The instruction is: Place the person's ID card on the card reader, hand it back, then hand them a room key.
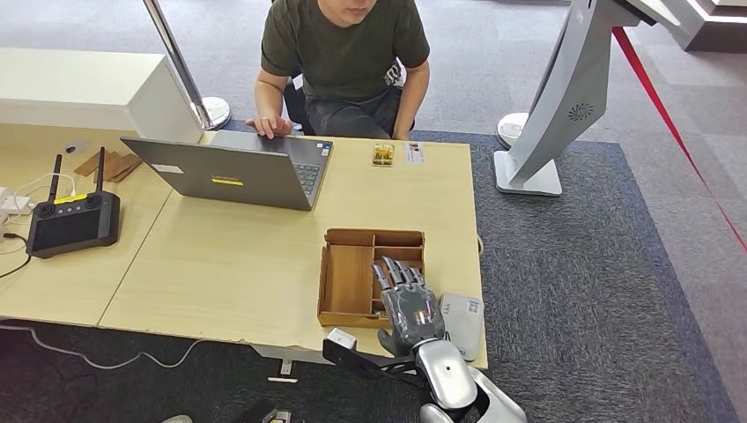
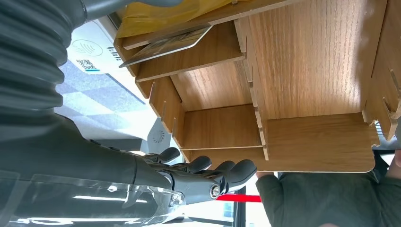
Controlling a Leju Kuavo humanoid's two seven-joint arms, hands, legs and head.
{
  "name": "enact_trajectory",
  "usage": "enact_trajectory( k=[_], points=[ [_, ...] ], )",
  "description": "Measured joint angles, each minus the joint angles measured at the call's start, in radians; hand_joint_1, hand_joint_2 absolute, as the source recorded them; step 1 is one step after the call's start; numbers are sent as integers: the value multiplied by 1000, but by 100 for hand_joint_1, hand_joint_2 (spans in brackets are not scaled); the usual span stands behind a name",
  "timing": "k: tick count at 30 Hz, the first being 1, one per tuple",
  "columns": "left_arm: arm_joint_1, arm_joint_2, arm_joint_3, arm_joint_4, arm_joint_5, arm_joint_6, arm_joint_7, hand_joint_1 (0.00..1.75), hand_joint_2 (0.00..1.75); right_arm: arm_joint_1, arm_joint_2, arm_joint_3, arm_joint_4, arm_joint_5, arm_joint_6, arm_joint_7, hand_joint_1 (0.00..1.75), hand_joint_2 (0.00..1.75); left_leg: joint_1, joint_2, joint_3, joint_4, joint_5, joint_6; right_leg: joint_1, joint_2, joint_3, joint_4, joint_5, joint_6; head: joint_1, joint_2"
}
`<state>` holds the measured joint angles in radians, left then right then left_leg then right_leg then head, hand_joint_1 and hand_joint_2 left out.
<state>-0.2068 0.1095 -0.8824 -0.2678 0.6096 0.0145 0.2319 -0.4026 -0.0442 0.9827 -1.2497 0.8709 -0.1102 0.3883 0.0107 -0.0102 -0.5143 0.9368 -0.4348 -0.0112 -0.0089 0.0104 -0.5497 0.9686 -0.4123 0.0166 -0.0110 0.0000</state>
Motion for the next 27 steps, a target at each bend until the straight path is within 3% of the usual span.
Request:
enact_trajectory(
  k=[27],
  points=[
    [0,-2,1,0,-6,0,0,0,175,-4,0,0,6,-4,-3,0,0,175,0,0,0,0,0,0,0,0,0,0,0,0,0,0]
  ],
)
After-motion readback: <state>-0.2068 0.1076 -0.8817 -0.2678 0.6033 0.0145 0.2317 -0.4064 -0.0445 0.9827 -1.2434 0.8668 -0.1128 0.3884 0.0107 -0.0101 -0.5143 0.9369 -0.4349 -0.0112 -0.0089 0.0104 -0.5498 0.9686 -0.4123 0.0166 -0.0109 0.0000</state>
